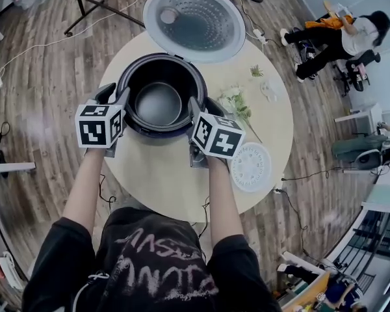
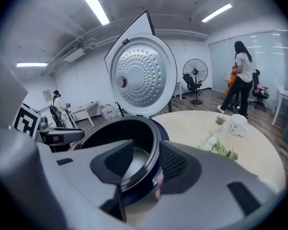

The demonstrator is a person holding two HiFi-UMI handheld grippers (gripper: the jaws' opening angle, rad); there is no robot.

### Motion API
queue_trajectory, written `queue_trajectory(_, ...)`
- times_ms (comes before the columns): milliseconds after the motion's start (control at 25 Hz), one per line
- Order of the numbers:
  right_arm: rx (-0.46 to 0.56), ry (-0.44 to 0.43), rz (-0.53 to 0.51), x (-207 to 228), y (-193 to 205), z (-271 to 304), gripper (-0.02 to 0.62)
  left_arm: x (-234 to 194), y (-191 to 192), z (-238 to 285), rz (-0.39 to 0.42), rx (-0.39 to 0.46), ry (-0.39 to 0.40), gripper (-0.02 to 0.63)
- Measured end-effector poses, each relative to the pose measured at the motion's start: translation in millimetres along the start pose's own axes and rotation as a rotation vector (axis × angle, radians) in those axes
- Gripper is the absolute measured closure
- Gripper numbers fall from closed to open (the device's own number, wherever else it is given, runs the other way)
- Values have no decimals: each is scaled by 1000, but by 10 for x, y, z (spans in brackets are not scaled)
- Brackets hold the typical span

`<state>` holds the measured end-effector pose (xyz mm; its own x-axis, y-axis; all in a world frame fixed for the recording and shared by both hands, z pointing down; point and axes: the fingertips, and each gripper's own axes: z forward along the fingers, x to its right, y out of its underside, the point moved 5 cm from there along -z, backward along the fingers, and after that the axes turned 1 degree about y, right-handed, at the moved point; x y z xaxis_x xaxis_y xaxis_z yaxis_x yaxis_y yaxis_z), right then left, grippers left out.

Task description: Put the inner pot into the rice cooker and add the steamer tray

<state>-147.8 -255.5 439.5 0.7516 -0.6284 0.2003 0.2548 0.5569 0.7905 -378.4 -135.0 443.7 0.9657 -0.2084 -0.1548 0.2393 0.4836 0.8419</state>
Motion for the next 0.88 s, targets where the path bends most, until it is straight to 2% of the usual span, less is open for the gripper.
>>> queue_trajectory(160, 53, 6, 22, 28, -4, -170, 454, 81, -96, -135, 23, 64, 29, 449)
queue_trajectory(400, 130, 32, 60, 154, 14, -543, 503, 324, -271, -298, 64, 149, 82, 489)
queue_trajectory(560, 168, 56, 64, 229, 40, -807, 516, 540, -305, -340, 108, 167, 118, 503)
queue_trajectory(680, 203, 81, 77, 306, 57, -1001, 543, 718, -330, -350, 120, 187, 162, 537)
queue_trajectory(800, 238, 134, 94, 447, 114, -1187, 585, 923, -343, -314, 135, 197, 209, 578)
queue_trajectory(880, 255, 172, 115, 551, 175, -1317, 589, 1068, -348, -279, 145, 195, 251, 592)
